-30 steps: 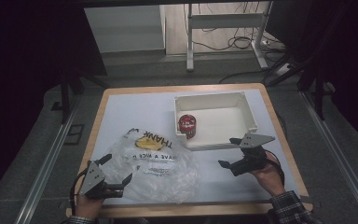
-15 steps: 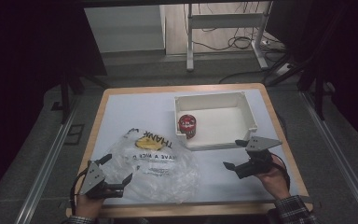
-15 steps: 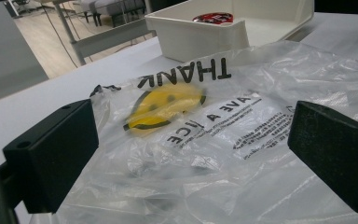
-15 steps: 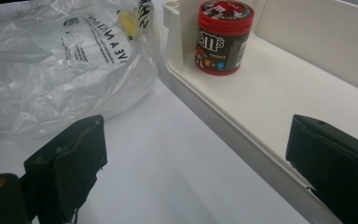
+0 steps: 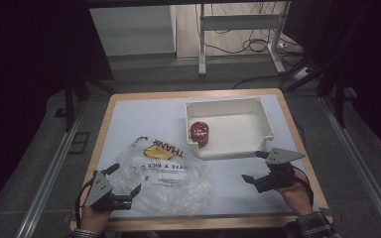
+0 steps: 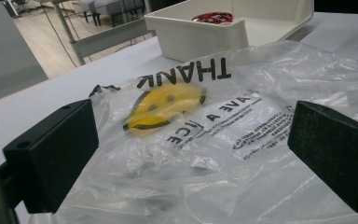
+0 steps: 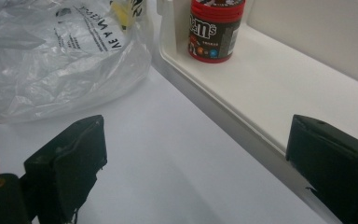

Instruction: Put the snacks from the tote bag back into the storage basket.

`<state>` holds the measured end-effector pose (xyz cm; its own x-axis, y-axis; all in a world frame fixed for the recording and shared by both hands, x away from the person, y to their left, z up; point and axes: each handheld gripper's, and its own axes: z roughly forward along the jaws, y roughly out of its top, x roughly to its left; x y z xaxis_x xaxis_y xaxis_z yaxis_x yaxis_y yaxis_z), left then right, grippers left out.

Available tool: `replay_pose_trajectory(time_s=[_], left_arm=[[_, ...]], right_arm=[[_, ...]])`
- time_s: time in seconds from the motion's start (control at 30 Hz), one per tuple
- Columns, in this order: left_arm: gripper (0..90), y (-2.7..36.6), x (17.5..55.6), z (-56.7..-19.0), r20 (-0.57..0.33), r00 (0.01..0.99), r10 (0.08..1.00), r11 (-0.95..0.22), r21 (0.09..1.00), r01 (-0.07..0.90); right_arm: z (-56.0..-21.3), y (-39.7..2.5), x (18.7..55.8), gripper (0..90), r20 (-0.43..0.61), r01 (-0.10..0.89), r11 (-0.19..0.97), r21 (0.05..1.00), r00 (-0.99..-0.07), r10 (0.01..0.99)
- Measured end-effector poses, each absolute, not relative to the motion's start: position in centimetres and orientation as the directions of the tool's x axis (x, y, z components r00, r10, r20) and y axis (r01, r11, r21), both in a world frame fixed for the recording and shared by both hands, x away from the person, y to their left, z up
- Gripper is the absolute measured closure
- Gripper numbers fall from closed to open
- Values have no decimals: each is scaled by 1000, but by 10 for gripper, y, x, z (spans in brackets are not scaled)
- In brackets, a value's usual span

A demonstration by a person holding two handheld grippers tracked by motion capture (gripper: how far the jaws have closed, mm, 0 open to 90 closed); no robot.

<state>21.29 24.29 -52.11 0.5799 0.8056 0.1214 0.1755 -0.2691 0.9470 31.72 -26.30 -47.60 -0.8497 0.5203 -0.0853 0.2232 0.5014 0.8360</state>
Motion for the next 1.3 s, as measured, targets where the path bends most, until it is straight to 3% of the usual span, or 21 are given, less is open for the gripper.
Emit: replay_pose_trajectory(time_s=[1.3], left_arm=[[16, 242, 214, -521, 123, 586, 801, -275, 945, 177]], right_arm=[[-486, -288, 304, 40, -44, 306, 514, 801, -827, 560]])
